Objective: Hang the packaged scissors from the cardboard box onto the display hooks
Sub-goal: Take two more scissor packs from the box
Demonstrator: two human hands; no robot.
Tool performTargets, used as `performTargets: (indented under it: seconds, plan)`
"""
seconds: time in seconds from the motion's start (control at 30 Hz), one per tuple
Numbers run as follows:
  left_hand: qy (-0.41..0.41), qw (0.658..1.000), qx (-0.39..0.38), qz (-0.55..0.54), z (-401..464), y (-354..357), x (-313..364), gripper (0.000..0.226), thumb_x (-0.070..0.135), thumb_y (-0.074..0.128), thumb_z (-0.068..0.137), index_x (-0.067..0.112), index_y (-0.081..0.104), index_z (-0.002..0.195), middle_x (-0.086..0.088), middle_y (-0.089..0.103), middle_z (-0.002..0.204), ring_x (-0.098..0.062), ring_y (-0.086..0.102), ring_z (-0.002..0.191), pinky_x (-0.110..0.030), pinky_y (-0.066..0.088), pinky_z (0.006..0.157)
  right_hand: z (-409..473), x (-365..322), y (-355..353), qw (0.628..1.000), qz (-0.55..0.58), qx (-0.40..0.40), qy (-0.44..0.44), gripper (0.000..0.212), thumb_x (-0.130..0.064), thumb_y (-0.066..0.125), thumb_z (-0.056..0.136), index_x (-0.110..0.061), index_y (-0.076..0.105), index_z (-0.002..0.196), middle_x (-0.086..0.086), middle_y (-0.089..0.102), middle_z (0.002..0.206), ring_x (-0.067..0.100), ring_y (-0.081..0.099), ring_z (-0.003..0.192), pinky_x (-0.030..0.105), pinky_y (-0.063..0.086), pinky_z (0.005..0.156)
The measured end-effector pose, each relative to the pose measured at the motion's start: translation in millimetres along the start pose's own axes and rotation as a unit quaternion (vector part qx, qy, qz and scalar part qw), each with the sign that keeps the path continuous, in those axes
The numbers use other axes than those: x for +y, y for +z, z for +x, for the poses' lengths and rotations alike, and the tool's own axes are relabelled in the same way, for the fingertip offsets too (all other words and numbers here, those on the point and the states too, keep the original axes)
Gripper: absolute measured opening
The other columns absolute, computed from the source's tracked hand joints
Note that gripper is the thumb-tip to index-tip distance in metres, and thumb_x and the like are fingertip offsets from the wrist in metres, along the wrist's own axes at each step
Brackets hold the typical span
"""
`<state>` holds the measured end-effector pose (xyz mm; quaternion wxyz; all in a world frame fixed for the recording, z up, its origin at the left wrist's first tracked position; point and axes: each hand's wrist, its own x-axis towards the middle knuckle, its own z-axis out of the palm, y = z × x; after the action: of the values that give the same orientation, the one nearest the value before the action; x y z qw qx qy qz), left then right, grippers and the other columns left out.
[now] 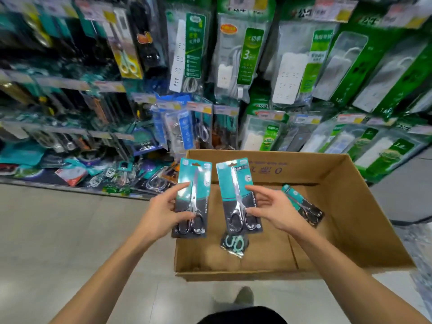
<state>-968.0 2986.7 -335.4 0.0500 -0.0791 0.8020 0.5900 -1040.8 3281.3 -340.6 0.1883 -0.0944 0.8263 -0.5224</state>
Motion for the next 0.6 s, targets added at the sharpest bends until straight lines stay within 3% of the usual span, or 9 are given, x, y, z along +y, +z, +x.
performTargets:
  seconds: [0.1, 0.17, 0.3, 0.47, 0.53, 0.6]
  plan:
    - [0.025, 0.998, 0.047, -0.031, -36.5, -51.3, 8.9, 0.076, -0.015, 0.078, 0.066, 0.019, 0.053, 0.129, 0.008, 0.067, 0.103, 0.003, 0.07, 0.08, -0.01, 0.053, 0.07, -0.4, -47.4, 44.6, 0.998, 0.017, -0.02, -0.049, 0.063, 0.002, 0.082, 0.071, -0.025, 0.062, 0.124, -0.01, 0.074, 0.088, 0.002, 0.064, 0.078, 0.019, 0.052, 0.083]
    - [0.034, 0.995, 0.079, -0.043, -60.4, -85.8, 3.7, 0.075, -0.014, 0.079, 0.065, 0.015, 0.054, 0.13, 0.005, 0.069, 0.104, -0.001, 0.071, 0.081, -0.012, 0.054, 0.071, 2.4, -75.5, 77.5, 0.996, 0.019, -0.04, -0.073, 0.062, 0.005, 0.08, 0.072, -0.022, 0.061, 0.124, -0.011, 0.073, 0.084, 0.002, 0.06, 0.074, 0.014, 0.05, 0.078]
    - [0.037, 0.988, 0.135, -0.058, -106.1, -145.5, -9.9, 0.076, -0.006, 0.082, 0.067, 0.024, 0.056, 0.131, 0.014, 0.067, 0.108, -0.006, 0.071, 0.093, -0.023, 0.058, 0.078, 3.9, -120.9, 146.2, 0.986, 0.055, -0.08, -0.136, 0.06, 0.004, 0.08, 0.071, -0.03, 0.063, 0.118, 0.016, 0.073, 0.097, 0.017, 0.057, 0.084, 0.03, 0.049, 0.082]
    - [0.035, 0.974, 0.202, -0.093, -149.6, -199.4, -30.0, 0.074, -0.005, 0.082, 0.067, 0.028, 0.056, 0.128, 0.007, 0.067, 0.114, -0.013, 0.071, 0.097, -0.031, 0.061, 0.076, 7.9, -155.8, 214.7, 0.973, 0.037, -0.149, -0.174, 0.058, 0.008, 0.076, 0.075, -0.015, 0.059, 0.126, -0.022, 0.068, 0.073, -0.002, 0.059, 0.065, 0.009, 0.045, 0.066]
    - [0.036, 0.968, 0.225, -0.105, -162.3, -216.0, -36.4, 0.073, -0.007, 0.08, 0.068, 0.024, 0.055, 0.129, 0.004, 0.068, 0.114, -0.014, 0.072, 0.095, -0.03, 0.061, 0.074, 7.7, -170.3, 236.5, 0.968, 0.034, -0.172, -0.178, 0.058, 0.008, 0.075, 0.077, -0.016, 0.058, 0.127, -0.022, 0.071, 0.077, -0.002, 0.064, 0.07, 0.01, 0.048, 0.066]
    - [0.039, 0.96, 0.25, -0.119, -172.6, -230.3, -42.4, 0.073, -0.01, 0.079, 0.067, 0.02, 0.055, 0.129, -0.001, 0.069, 0.113, -0.015, 0.073, 0.092, -0.027, 0.059, 0.074, 9.9, -183.8, 255.4, 0.965, 0.03, -0.187, -0.18, 0.057, 0.005, 0.076, 0.076, -0.022, 0.06, 0.124, -0.012, 0.075, 0.096, 0.004, 0.069, 0.087, 0.016, 0.053, 0.073]
